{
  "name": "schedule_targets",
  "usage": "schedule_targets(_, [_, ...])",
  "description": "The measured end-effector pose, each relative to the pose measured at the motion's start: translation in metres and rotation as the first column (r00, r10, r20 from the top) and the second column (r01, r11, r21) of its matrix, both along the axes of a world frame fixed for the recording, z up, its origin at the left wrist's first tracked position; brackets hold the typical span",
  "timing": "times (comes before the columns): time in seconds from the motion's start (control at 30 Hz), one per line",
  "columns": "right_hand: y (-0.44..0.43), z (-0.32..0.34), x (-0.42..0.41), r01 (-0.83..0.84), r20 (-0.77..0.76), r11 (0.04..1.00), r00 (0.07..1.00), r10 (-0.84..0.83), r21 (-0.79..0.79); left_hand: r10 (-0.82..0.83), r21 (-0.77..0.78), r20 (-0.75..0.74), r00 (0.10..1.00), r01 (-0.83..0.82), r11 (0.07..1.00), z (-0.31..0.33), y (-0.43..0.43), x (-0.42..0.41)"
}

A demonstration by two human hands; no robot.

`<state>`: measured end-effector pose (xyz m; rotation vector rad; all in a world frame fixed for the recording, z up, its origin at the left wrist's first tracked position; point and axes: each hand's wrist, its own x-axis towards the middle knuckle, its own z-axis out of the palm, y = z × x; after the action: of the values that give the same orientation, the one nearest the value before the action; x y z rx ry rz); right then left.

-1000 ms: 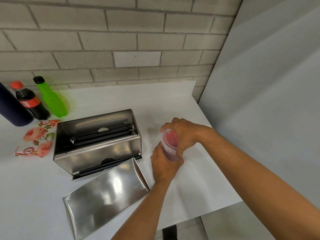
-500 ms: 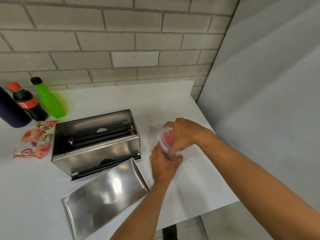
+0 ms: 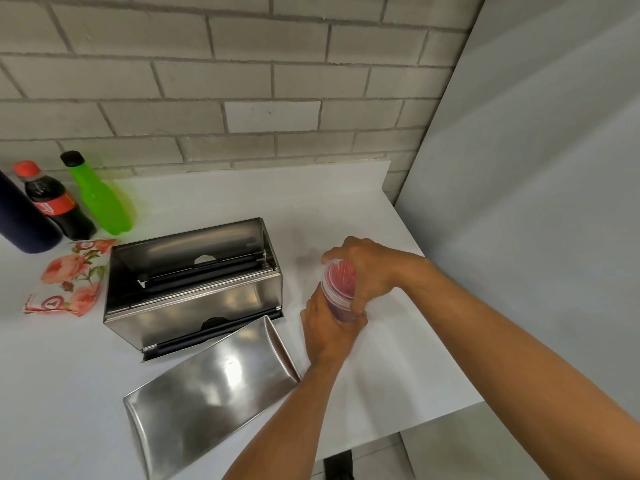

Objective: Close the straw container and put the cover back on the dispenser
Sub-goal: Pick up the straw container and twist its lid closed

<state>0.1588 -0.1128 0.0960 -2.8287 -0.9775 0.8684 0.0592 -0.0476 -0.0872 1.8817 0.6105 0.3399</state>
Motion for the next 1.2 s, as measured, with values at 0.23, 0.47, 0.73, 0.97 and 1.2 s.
schedule_targets(0.23, [0.002,0.027,0.006,-0.078,-0.013,0.997,0.997,0.079,0.025,-0.004,0.017,-0.018,1.0,0.004,1.0,0.002,0.001,0.0])
schedule_targets(0.47, [-0.003,0.049,0.012,-0.018,0.053,0.997,0.998,0.013,0.079,-0.027,0.011,0.011,1.0,0.027,1.0,0.004,0.001,-0.001])
schedule_targets(0.73, [-0.008,0.015,-0.002,0.051,0.0,0.997,0.999,-0.051,0.051,-0.011,0.013,-0.018,1.0,0.011,1.0,0.003,0.0,0.0])
schedule_targets(0.97, [-0.008,-0.002,-0.003,0.067,0.019,0.996,0.997,-0.068,0.064,0.0,0.038,-0.016,1.0,0.001,0.999,-0.004,0.0,0.003])
schedule_targets(1.2, [-0.006,-0.003,-0.004,0.082,0.046,0.996,0.995,-0.084,0.043,-0.001,0.055,0.0,1.0,0.001,0.998,-0.006,0.0,0.003])
